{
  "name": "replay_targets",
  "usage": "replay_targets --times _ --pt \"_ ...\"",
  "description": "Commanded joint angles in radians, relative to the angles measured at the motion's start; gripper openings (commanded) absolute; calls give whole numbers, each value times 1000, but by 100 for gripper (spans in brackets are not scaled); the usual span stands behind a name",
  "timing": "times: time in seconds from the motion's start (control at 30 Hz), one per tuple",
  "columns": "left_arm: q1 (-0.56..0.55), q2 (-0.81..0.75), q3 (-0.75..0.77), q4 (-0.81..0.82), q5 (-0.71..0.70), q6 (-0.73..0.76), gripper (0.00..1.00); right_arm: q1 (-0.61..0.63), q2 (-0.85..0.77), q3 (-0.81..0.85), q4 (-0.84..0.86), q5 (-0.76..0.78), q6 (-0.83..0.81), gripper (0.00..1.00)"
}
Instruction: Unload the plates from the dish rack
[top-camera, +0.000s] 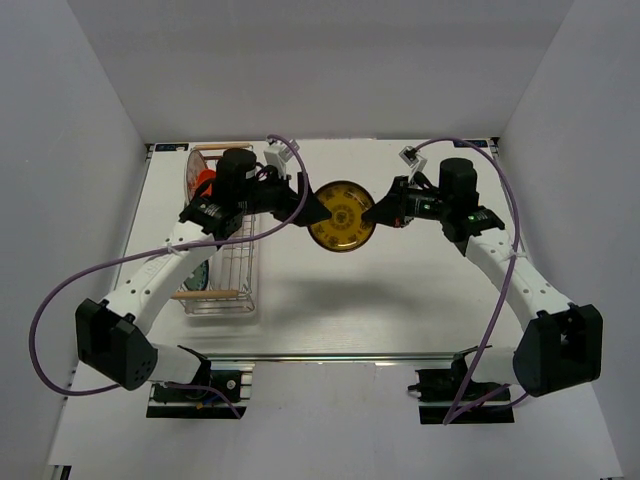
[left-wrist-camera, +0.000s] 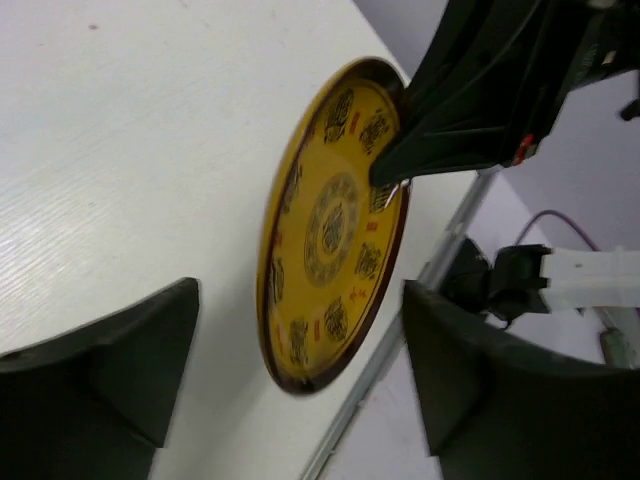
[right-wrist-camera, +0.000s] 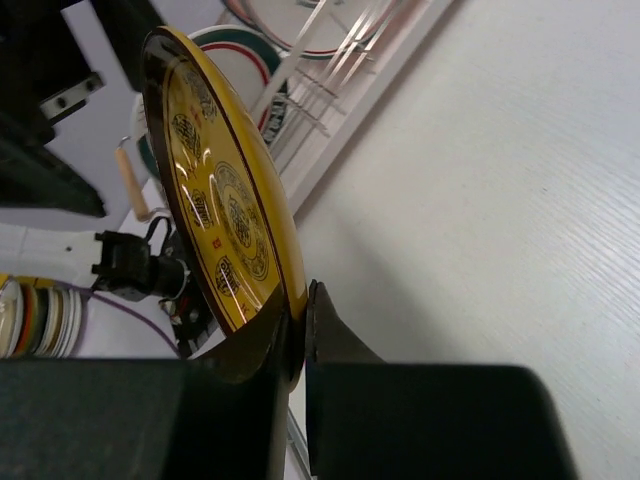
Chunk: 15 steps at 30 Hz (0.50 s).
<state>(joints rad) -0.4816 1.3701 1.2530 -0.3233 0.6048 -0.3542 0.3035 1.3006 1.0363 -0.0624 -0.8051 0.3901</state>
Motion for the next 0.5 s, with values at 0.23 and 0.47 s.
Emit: replay_targets --times 0.23,0.47 --pt "6 -115 80 -363 -702 -52 98 -10 12 47 -149 296 30 0" --pt "18 -160 102 -591 -1079 -164 98 -41 12 -28 -212 539 122 0"
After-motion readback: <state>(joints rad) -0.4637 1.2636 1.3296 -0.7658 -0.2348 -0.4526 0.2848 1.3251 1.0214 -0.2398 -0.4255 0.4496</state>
